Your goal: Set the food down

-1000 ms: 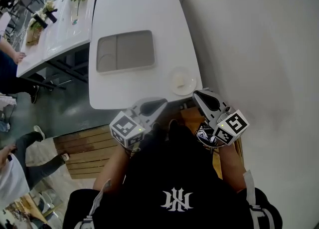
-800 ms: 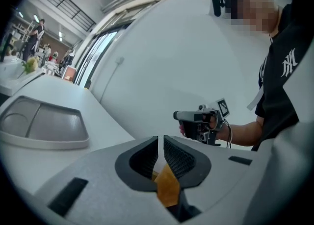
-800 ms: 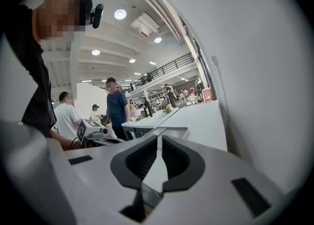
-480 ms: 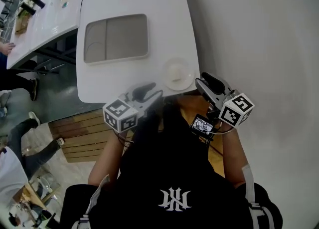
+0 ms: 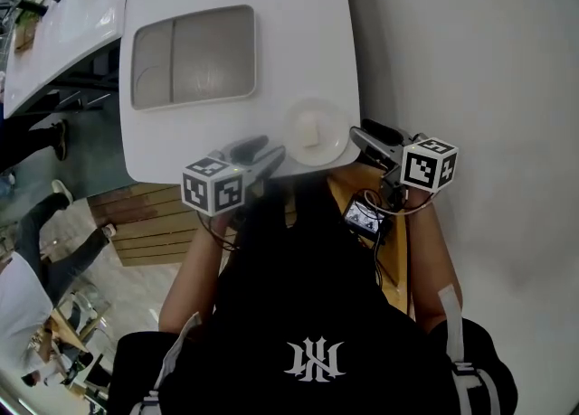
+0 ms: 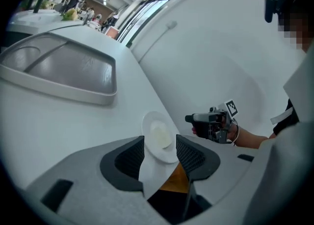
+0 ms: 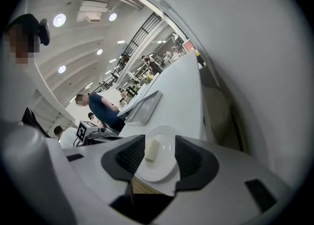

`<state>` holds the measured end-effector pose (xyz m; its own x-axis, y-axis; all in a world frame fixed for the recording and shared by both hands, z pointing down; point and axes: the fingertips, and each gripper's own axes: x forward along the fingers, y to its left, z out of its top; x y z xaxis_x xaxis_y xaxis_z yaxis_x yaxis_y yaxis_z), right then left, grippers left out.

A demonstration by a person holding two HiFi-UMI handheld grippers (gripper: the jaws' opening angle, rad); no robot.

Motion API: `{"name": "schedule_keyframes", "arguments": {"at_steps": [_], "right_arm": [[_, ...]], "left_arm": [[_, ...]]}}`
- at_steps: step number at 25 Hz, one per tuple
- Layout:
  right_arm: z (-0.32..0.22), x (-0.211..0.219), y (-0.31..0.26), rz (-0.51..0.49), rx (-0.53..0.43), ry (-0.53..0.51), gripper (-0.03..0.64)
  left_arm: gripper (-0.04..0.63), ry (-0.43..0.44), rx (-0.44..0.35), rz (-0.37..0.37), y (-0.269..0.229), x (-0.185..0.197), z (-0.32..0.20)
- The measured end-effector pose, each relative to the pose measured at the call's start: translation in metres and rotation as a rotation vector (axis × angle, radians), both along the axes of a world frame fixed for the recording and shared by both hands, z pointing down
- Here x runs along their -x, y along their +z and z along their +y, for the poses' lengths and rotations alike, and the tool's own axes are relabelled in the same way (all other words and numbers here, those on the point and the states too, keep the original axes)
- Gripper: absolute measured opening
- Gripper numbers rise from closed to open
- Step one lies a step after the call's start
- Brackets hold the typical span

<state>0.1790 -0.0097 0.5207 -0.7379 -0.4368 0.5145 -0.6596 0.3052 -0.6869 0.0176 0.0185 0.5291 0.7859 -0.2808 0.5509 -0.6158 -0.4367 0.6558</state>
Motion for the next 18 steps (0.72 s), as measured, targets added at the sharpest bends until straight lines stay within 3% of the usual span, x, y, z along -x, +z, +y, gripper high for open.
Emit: {"name": "schedule_keyframes", "arguments": {"at_steps": [8,18], "right_arm": [[0.0,0.001,0.045,0.017,0.191,-0.087,0.163],[0.006,0.009,0.053,-0.015,0.267,-0.125,0.141]], "left_arm": [[0.173,-0.026,0.149,-0.049,0.029,-0.01,0.0],[0.173,-0.01,0.178,-0.102,0.034,-0.015,0.003]]}}
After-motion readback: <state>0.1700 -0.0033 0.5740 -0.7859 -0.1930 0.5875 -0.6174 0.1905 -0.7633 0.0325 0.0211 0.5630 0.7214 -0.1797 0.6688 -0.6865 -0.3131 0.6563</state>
